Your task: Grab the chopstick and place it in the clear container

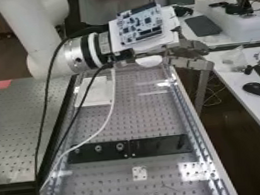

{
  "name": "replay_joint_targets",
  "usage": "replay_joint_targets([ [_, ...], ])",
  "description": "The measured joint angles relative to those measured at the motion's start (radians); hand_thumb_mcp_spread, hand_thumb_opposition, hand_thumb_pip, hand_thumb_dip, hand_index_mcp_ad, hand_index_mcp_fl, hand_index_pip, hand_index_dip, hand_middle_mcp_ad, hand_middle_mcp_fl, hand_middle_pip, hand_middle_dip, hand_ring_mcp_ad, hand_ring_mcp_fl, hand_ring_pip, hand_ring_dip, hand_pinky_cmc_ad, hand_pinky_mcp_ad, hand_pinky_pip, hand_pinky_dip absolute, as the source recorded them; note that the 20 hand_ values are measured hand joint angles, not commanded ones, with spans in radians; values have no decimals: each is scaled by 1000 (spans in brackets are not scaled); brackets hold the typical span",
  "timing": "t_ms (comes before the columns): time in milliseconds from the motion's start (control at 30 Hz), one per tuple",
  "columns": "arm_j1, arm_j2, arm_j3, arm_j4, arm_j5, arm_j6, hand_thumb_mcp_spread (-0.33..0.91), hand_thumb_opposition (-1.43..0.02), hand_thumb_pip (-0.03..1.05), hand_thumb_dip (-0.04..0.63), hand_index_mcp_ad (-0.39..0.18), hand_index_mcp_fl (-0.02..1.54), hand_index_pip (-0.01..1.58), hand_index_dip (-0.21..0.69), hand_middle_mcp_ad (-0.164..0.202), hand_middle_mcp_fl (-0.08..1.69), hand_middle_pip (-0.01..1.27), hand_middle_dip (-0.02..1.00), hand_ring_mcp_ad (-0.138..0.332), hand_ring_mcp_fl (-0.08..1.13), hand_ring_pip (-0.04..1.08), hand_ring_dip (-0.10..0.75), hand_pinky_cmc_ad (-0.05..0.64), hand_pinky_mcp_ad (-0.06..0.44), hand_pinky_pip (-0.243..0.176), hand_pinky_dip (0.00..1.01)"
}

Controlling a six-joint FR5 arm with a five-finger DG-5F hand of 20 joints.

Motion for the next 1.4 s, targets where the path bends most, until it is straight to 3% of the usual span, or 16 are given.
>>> replay_joint_targets([
  [333, 65, 40, -46, 3, 0, -71, 742, -1044, 394, 346, -134, 1133, 538, 454, -145, 1309, 182, 799, 51, 524, 113, 468, 415, 328, -12, 152],
  [1167, 229, 83, -101, -22, 12, -94, 742, -1044, 394, 346, -134, 1133, 538, 450, -145, 1309, 182, 799, 51, 524, 117, 468, 415, 328, -12, 152],
  [1400, 283, 83, -103, -46, 61, -106, 742, -1044, 394, 346, -134, 1133, 541, 450, -145, 1309, 182, 799, 51, 524, 113, 468, 415, 328, -12, 152],
])
